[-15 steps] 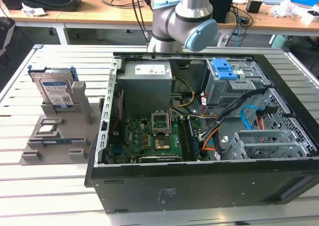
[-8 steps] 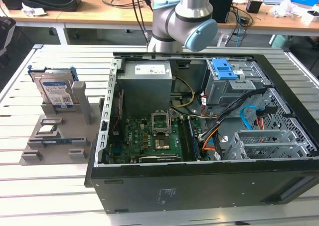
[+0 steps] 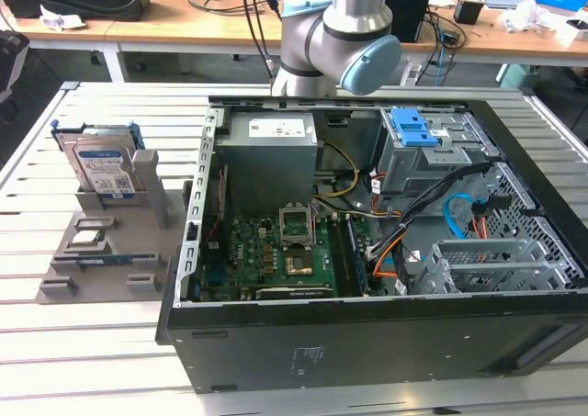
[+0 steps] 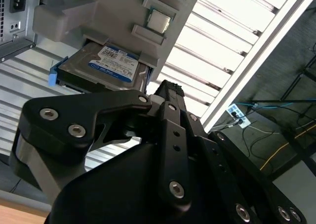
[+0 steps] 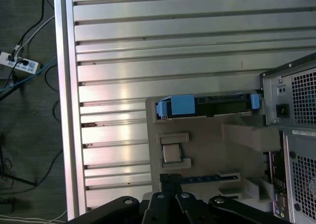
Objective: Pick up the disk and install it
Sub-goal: 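Reach for the disk, then pick up the disk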
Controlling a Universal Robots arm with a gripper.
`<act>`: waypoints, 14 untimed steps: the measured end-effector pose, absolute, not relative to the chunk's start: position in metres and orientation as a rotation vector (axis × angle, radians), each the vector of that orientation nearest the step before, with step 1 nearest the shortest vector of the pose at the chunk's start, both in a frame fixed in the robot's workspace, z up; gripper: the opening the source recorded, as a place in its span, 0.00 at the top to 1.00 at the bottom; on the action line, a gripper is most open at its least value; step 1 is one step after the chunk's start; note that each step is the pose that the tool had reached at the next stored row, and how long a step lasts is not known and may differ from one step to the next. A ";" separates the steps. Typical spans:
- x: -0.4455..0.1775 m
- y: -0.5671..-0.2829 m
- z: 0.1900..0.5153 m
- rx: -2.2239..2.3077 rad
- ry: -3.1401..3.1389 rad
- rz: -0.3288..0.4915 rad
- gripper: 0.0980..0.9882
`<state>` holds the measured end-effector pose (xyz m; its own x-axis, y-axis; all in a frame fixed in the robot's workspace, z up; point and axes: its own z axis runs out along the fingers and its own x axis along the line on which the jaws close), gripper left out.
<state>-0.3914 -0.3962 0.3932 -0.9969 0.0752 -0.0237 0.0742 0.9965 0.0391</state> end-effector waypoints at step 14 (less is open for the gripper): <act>-0.391 -0.396 0.393 -0.517 3.081 0.066 0.99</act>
